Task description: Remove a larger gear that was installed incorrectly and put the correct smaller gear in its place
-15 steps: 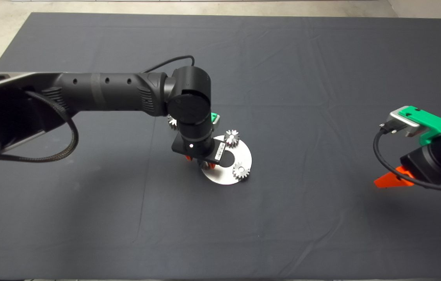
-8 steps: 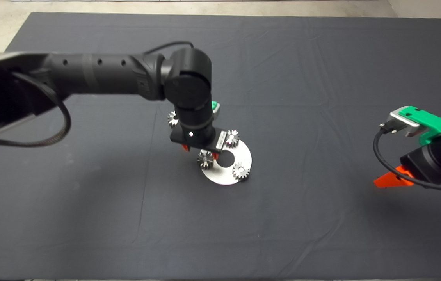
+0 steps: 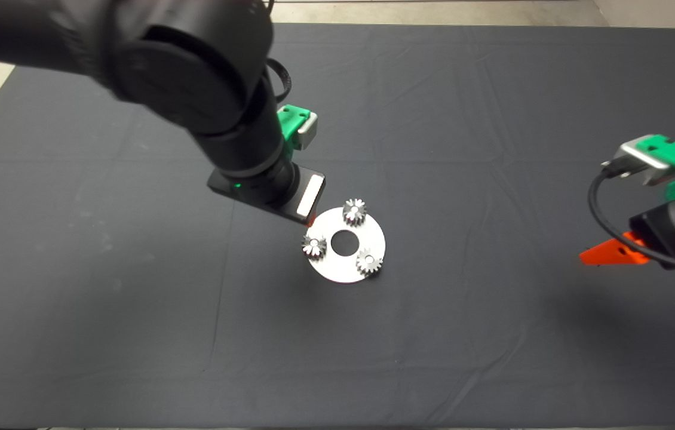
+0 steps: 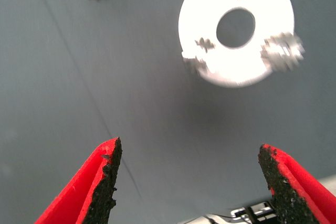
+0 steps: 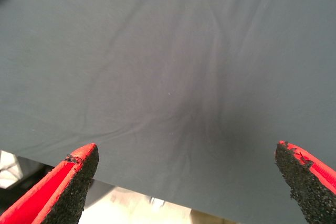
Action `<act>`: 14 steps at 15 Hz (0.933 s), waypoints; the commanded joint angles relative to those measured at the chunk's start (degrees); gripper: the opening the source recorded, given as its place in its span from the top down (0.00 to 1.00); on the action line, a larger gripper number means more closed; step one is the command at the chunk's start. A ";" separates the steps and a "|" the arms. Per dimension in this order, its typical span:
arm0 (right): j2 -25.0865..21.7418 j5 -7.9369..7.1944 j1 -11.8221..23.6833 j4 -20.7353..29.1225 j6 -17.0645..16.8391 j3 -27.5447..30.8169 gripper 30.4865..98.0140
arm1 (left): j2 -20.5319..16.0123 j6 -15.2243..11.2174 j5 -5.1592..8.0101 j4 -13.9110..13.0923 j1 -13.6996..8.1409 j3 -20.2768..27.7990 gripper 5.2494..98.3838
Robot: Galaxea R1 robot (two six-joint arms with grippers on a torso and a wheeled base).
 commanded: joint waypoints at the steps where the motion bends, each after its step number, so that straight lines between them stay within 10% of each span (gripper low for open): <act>1: -0.44 -2.35 6.31 1.23 6.49 7.40 0.14 | -11.68 -19.04 2.99 -2.20 -10.10 22.26 0.37; 3: -0.84 -1.85 6.32 1.18 7.05 7.40 0.14 | -12.61 -22.00 3.08 -2.20 -10.23 25.49 0.37; 7: -1.19 4.33 6.40 2.23 7.00 7.40 0.14 | -12.36 -24.14 2.90 -2.15 -10.14 25.60 0.37; 11: -1.89 4.78 6.40 3.48 6.97 7.49 0.14 | -13.33 -24.06 2.72 -3.26 -10.14 25.69 0.37; 14: -1.73 4.07 6.14 3.46 10.81 7.31 0.14 | -14.89 -25.29 2.40 -11.52 -10.14 25.25 0.37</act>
